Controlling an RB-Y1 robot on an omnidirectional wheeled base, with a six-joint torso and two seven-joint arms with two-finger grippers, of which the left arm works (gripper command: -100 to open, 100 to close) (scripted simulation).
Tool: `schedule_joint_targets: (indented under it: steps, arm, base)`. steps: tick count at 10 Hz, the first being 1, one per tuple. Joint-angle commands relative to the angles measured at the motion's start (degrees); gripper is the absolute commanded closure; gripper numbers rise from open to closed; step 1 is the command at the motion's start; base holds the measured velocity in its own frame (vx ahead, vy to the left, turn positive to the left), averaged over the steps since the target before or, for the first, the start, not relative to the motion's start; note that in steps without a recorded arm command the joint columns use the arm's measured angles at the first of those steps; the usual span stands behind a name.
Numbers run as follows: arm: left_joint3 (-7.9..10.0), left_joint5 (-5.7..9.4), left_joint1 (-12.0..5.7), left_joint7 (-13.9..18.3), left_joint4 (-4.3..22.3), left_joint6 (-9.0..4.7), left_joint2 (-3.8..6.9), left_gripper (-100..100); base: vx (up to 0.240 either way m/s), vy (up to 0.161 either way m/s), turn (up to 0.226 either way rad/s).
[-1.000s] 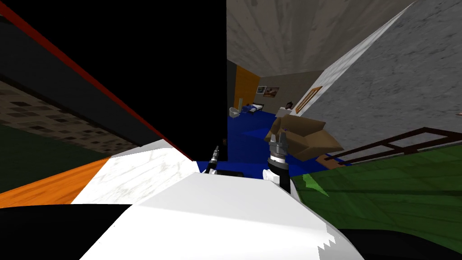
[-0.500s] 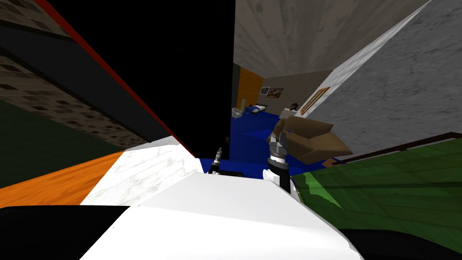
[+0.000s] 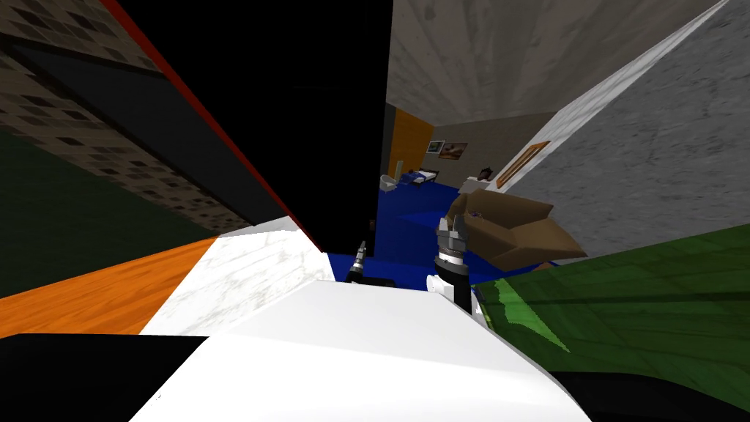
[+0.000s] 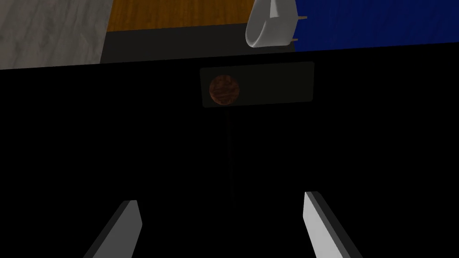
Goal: Push the door open
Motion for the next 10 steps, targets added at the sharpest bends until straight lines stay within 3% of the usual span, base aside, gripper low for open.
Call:
schedule_joint_targets:
  steps: [1,2,5,8,10]
  arm:
    - [0.00,0.00,0.00,0.0,0.0,0.00,0.00,-100]
    - [0.31,0.00,-0.46,0.1,0.3,0.12,1.60,-100]
    - [1.09,-0.10,-1.33,0.4,0.8,0.40,3.00,-100]
    - [1.95,-0.21,-2.30,0.9,1.4,0.72,2.71,-100]
    - [2.64,-0.30,-3.08,1.2,1.9,0.97,0.99,-100]
  base:
    - [-0.032,-0.011,0.016]
    - [0.108,-0.018,-0.027]
    - [0.245,-0.021,-0.015]
    - [0.234,-0.055,-0.016]
    - [0.255,-0.066,-0.018]
